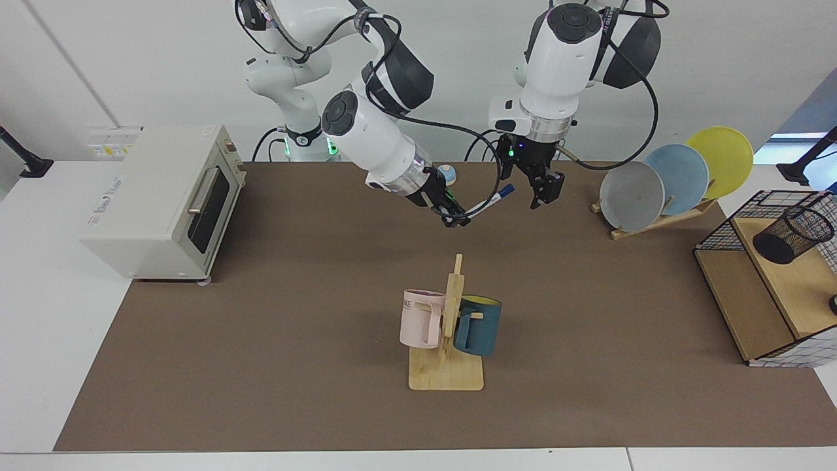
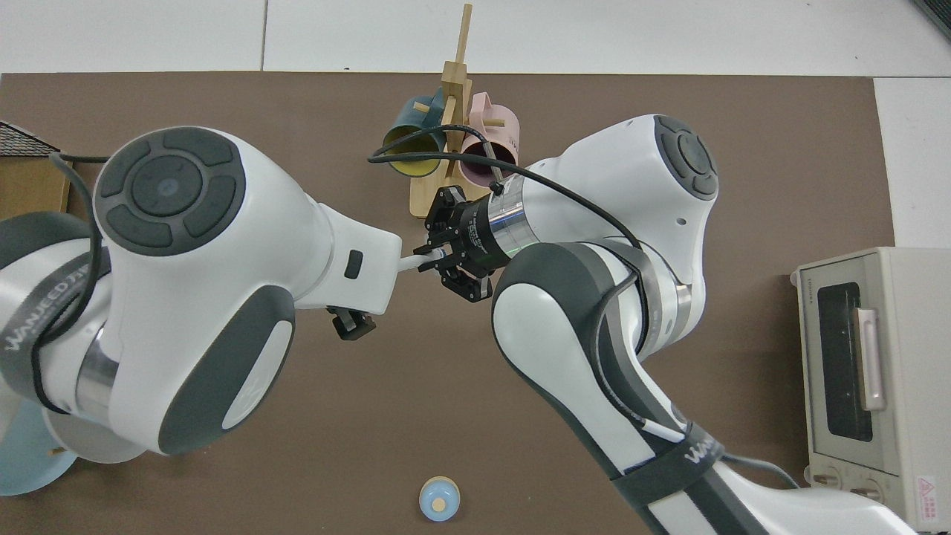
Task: Put markers into pen holder
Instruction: 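Grasp the marker's free end with the left gripper near the right gripper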
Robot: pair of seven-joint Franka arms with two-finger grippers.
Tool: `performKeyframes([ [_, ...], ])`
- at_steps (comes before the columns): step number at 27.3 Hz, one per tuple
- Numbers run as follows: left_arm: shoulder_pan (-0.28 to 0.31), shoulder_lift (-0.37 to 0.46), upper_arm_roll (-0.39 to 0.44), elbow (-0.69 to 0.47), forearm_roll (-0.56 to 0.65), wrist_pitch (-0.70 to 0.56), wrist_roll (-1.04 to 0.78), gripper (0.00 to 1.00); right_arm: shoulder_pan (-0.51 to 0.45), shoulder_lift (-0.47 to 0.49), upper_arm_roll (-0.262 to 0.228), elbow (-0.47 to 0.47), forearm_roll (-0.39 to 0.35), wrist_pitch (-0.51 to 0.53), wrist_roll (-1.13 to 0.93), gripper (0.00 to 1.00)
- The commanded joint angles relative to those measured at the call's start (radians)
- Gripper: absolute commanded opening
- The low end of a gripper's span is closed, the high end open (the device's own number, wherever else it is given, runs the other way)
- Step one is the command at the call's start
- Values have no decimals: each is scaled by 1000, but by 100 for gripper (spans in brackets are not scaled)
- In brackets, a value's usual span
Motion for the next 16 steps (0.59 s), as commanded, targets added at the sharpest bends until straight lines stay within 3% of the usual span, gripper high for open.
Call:
performKeyframes([
  [1,-9,-17,-2,-26,-4,27,-21,53,7,-35,-3,-44,-4,-8,-98,0],
  [3,-10,-15,-1,-20,-2,27,-19,25,7,-40,-2,-46,-17,-15,-118,0],
  [5,-10,-15,-2,-18,-2,27,-19,4,7,-40,-3,-46,-22,-21,-128,0],
  [6,-10,-15,-1,-18,-2,27,-19,0,7,-40,-2,-46,-22,-21,-130,0],
  [16,-7,-12,-1,-12,2,20,-18,0,5,-41,-3,-46,-22,-30,-130,0],
])
